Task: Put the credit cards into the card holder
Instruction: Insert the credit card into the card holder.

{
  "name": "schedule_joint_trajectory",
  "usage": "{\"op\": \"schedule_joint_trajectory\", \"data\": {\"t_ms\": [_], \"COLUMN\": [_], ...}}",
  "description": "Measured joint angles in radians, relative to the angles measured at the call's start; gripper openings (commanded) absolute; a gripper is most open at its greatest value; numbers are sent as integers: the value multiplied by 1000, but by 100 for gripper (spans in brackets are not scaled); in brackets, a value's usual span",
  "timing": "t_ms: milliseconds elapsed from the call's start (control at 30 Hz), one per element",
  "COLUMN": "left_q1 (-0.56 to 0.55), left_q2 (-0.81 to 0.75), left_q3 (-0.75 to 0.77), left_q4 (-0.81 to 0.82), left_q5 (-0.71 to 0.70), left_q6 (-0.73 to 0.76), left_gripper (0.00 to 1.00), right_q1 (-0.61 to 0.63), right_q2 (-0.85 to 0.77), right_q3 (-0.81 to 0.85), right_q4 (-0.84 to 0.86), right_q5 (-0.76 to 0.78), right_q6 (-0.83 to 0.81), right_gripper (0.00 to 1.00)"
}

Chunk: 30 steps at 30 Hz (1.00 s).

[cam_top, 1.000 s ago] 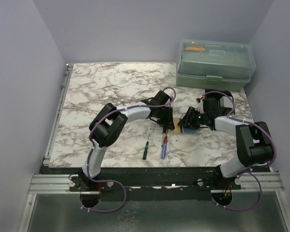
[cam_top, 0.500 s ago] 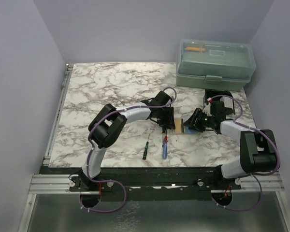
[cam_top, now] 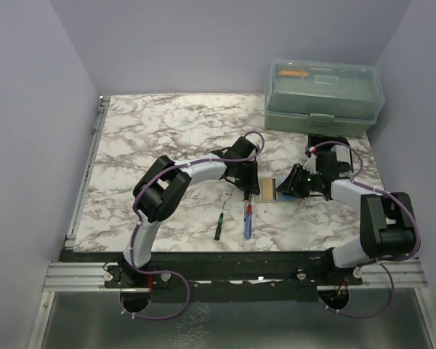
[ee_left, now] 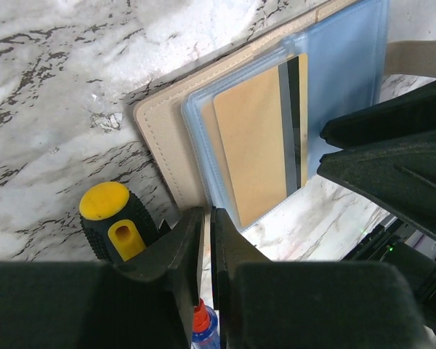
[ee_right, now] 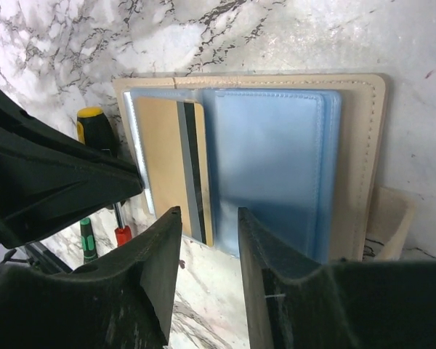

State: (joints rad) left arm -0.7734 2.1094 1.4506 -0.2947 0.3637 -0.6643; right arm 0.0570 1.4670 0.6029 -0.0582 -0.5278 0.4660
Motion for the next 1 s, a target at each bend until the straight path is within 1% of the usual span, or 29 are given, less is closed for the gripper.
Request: {"op": "schedule_joint_trajectory", "data": {"t_ms": [133, 333, 433, 600, 700, 767, 800, 867, 933, 967, 1000], "left_q1": [1, 2, 2, 2, 2, 2, 2, 2, 2, 2, 2], "left_q2": [2, 4, 5, 15, 19, 20, 20, 20, 18, 16, 7], "left_q3": [0, 1, 4, 20, 31, 35, 37, 43, 50, 53, 53], "left_q4": [-1, -2, -6, -17, -30, -34, -36, -41, -44, -49, -55], "left_q5": [0, 1, 1, 2, 3, 6, 8, 15, 21, 28, 36], "left_q6": [0, 2, 8, 15, 18, 19, 19, 20, 20, 21, 22], "left_gripper": [12, 11, 10, 10, 15, 21, 25, 34, 41, 44, 46], "right_q1": [14, 48, 66, 109, 118, 111, 110, 103, 98, 97, 96], "right_q2": [35, 98, 116, 133, 126, 97, 69, -14, -112, -149, -175], "right_q3": [20, 80, 109, 141, 142, 142, 142, 149, 188, 225, 271], "right_q4": [4, 4, 5, 4, -5, -42, -64, -122, -190, -220, -240], "right_q5": [-11, -13, -13, -17, 4, 50, 77, 165, 285, 343, 414], "right_q6": [-5, -27, -58, -146, -156, -129, -113, -88, -77, -80, -93], "right_gripper": [37, 39, 40, 44, 49, 51, 54, 71, 91, 96, 98]}}
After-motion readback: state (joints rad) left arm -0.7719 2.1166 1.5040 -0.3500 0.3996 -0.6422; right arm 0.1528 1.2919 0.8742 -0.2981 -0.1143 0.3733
